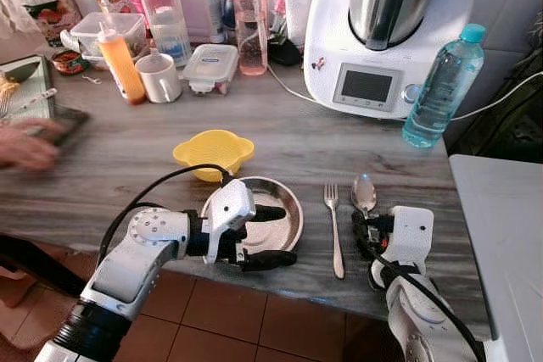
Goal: Setting the table
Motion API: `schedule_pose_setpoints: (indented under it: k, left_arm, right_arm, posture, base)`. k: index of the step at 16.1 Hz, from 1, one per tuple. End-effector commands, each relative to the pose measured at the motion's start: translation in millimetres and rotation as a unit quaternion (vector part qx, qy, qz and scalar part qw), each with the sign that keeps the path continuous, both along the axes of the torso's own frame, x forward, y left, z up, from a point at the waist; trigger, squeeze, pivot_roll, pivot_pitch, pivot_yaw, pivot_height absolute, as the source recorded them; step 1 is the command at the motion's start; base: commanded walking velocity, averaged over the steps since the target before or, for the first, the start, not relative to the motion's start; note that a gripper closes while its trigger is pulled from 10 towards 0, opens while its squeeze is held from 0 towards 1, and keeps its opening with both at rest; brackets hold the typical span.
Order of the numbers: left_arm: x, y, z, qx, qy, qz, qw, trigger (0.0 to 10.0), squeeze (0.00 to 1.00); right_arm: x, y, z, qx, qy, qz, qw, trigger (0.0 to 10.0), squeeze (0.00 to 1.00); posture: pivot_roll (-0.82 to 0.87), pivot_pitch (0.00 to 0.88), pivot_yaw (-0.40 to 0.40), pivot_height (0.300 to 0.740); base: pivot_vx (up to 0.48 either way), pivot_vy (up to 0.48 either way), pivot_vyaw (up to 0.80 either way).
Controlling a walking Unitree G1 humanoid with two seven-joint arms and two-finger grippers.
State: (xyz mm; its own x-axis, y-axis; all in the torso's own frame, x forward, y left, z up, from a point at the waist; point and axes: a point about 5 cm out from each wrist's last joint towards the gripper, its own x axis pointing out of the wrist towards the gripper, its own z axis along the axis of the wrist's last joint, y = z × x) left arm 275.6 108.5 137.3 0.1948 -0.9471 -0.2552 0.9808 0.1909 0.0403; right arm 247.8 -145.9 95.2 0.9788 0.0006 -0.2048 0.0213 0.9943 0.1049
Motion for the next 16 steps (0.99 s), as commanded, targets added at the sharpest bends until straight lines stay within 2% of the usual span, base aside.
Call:
schedule_pose_setpoints:
  k: [1, 7, 10, 14, 15, 16]
  left_arm:
    - [-0.9, -0.7, -2, 0.006, 0.002, -0.005, 1.000, 10.0, 0.00]
    - [-1.5, -0.8, -3, 0.004, 0.004, -0.005, 1.000, 10.0, 0.00]
    - [-1.2, 0.7, -2, 0.000, 0.004, -0.001, 1.000, 10.0, 0.00]
    - [-0.4, -1.9, 1, -0.008, 0.000, 0.005, 1.000, 10.0, 0.00]
    - [4.9, -3.9, 9, -0.044, -0.018, 0.039, 0.998, 10.0, 0.00]
    - [7.1, -5.0, 13, -0.057, -0.019, 0.052, 0.997, 10.0, 0.00]
  right_arm:
    - [-1.0, 1.8, 6, 0.002, -0.018, 0.002, 1.000, 10.0, 1.00]
    - [-2.0, 1.1, 23, -0.020, -0.072, -0.003, 0.997, 10.0, 1.00]
    - [-1.4, -7.4, 48, -0.066, -0.138, -0.019, 0.988, 10.0, 1.00]
    - [-3.9, -17.2, 66, -0.117, -0.184, -0.051, 0.975, 10.0, 1.00]
    - [-6.9, -23.4, 71, -0.135, -0.196, -0.069, 0.969, 10.0, 1.00]
    - [-7.7, -25.5, 73, -0.141, -0.199, -0.075, 0.967, 10.0, 1.00]
  posture:
    - [0.05, 0.081, 0.031, 0.740]
    - [0.05, 0.081, 0.033, 0.740]
    - [0.05, 0.081, 0.033, 0.740]
    - [0.05, 0.081, 0.032, 0.740]
    - [0.05, 0.081, 0.032, 0.740]
    - [0.05, 0.077, 0.021, 0.740]
  base:
    - [0.000, 0.000, 0.00]
    - [0.000, 0.000, 0.00]
    - [0.000, 0.000, 0.00]
    - [0.000, 0.000, 0.00]
    - [0.000, 0.000, 0.00]
    - [0.000, 0.000, 0.00]
